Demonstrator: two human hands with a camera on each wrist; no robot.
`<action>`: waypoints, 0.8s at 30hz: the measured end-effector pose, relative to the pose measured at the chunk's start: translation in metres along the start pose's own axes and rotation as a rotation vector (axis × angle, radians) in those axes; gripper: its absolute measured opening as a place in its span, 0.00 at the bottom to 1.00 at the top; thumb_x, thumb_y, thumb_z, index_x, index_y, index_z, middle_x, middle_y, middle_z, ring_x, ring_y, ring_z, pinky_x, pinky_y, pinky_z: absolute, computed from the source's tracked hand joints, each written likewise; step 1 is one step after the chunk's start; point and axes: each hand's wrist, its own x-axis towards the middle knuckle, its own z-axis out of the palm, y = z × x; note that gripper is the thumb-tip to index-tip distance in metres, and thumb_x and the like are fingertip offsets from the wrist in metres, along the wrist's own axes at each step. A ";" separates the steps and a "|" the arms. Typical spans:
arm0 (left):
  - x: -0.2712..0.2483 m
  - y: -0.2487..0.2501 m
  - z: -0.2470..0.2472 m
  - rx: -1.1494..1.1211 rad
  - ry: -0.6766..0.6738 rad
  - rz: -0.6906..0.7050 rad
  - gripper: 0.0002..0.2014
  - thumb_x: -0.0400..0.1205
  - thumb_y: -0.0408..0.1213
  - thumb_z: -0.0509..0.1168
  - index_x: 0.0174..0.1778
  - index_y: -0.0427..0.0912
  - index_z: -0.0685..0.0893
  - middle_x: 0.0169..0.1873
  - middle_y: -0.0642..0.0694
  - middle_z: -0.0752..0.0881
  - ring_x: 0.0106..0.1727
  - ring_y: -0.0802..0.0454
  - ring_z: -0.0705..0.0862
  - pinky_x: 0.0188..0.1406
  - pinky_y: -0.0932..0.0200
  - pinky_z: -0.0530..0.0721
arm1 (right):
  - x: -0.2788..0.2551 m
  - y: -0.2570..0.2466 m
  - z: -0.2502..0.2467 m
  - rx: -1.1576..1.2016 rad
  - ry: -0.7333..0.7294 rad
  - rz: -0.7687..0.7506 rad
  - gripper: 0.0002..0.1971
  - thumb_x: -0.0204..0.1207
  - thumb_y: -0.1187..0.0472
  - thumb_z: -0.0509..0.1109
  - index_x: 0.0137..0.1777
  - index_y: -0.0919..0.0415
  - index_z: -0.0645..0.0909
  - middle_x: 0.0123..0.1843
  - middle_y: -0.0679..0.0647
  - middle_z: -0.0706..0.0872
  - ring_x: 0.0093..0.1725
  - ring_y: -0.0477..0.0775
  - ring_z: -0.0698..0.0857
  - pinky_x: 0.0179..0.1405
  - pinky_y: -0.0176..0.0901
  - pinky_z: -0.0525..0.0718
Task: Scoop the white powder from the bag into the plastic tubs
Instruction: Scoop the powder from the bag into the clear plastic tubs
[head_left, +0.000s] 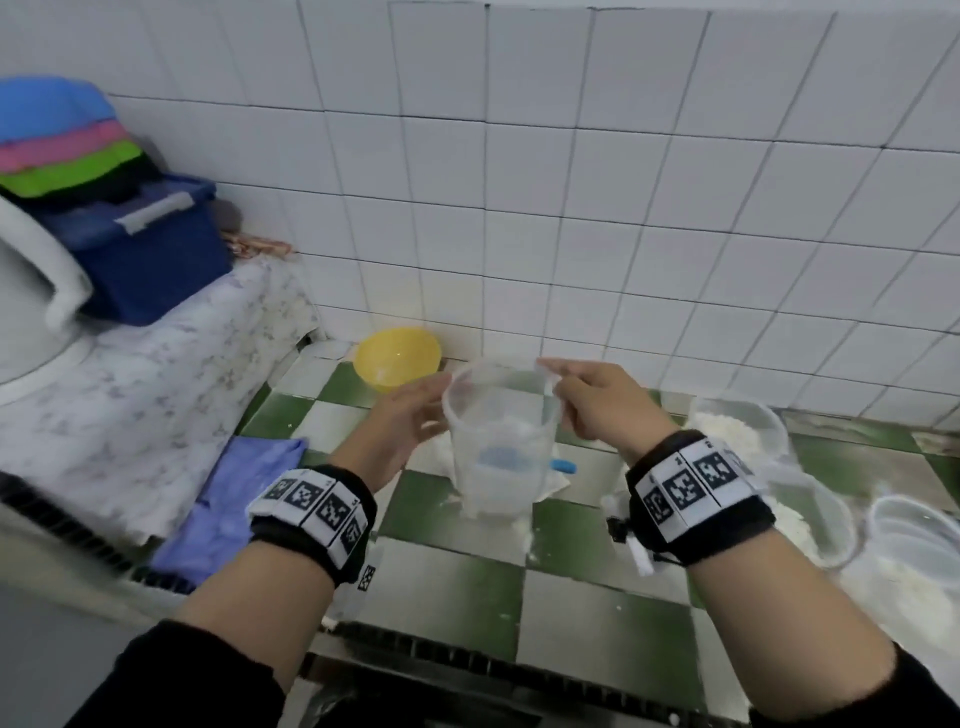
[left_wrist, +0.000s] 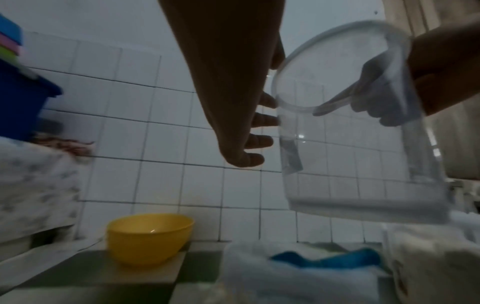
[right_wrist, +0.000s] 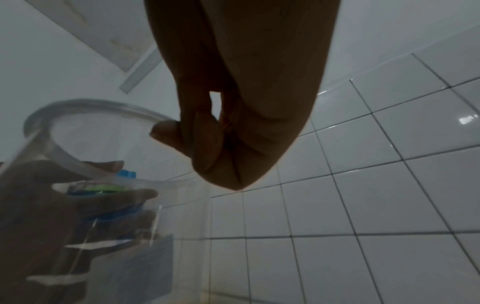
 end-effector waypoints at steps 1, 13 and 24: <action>-0.005 -0.006 -0.012 0.008 -0.021 -0.027 0.24 0.79 0.46 0.65 0.64 0.33 0.84 0.58 0.39 0.88 0.56 0.45 0.86 0.55 0.54 0.82 | -0.002 0.006 0.010 -0.017 -0.024 0.013 0.19 0.80 0.68 0.56 0.64 0.53 0.81 0.17 0.45 0.76 0.16 0.39 0.71 0.18 0.27 0.69; -0.034 -0.068 -0.062 0.047 -0.027 -0.335 0.17 0.71 0.44 0.79 0.53 0.43 0.89 0.48 0.46 0.90 0.51 0.46 0.83 0.59 0.49 0.75 | -0.019 0.082 0.076 -0.150 -0.132 0.078 0.21 0.82 0.63 0.57 0.66 0.36 0.75 0.23 0.47 0.79 0.27 0.36 0.77 0.44 0.33 0.76; -0.020 -0.081 -0.068 0.059 -0.123 -0.396 0.14 0.71 0.43 0.78 0.44 0.41 0.84 0.45 0.42 0.90 0.44 0.48 0.88 0.48 0.51 0.87 | -0.024 0.110 0.079 -0.115 -0.137 0.134 0.19 0.83 0.59 0.59 0.70 0.39 0.74 0.24 0.45 0.80 0.26 0.40 0.76 0.31 0.29 0.76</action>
